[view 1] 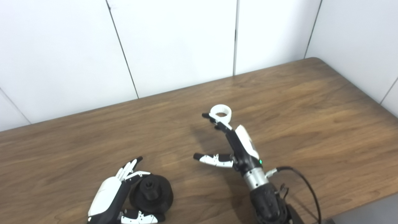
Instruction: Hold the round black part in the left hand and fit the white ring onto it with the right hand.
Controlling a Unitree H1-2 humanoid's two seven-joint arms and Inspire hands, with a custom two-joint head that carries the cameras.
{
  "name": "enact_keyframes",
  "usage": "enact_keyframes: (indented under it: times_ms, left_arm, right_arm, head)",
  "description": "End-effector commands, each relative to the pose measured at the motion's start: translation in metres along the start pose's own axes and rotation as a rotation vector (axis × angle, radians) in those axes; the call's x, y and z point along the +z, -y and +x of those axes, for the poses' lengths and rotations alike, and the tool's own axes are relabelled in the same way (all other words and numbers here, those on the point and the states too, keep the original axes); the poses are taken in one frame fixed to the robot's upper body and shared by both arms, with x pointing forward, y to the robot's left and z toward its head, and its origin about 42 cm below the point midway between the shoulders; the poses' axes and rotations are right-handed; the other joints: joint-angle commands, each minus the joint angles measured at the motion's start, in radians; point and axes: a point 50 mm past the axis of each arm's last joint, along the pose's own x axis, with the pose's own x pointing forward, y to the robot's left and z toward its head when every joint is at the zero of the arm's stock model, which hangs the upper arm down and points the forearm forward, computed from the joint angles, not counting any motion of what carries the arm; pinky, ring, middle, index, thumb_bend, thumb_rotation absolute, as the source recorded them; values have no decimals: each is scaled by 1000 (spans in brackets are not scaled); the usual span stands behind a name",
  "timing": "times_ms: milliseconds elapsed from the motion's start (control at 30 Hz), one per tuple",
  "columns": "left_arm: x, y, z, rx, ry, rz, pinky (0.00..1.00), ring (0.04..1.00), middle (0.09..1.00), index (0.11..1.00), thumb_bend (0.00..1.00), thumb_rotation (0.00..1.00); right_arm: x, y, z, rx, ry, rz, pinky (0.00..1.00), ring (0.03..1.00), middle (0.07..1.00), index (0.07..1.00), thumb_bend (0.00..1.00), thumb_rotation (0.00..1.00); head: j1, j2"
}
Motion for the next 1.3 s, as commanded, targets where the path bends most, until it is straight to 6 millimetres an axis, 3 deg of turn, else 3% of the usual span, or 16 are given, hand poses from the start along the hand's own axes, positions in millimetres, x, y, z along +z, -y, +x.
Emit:
enact_keyframes:
  times_ms: [0,367,700,967,1267]
  left_arm:
    - [0,-5,2,7,8,14,1000,1000,1000,651,1000,365]
    - [1,2,4,8,10,2,1000,1000,1000,652,999,374]
    - [4,3,6,15,13,-5,1000,1000,1000,651,1000,360]
    - [7,6,8,14,14,-16,1000,1000,1000,650,1000,344]
    - [10,8,10,22,19,-18,1000,1000,1000,652,1000,360]
  right_arm:
    - [17,16,20,-44,81,-19,829,890,903,856,707,228]
    - [23,68,69,-115,141,-196,838,896,909,856,698,293]
    - [7,76,91,-118,100,-220,800,896,914,840,709,303]
    - [-18,81,114,1,-24,-333,761,930,951,873,710,499]
    - [-45,85,132,101,-123,-411,792,951,964,885,786,584]
  head:
    - [0,1]
    - [9,-1]
    - [13,1]
    - [19,1]
    - [33,5]
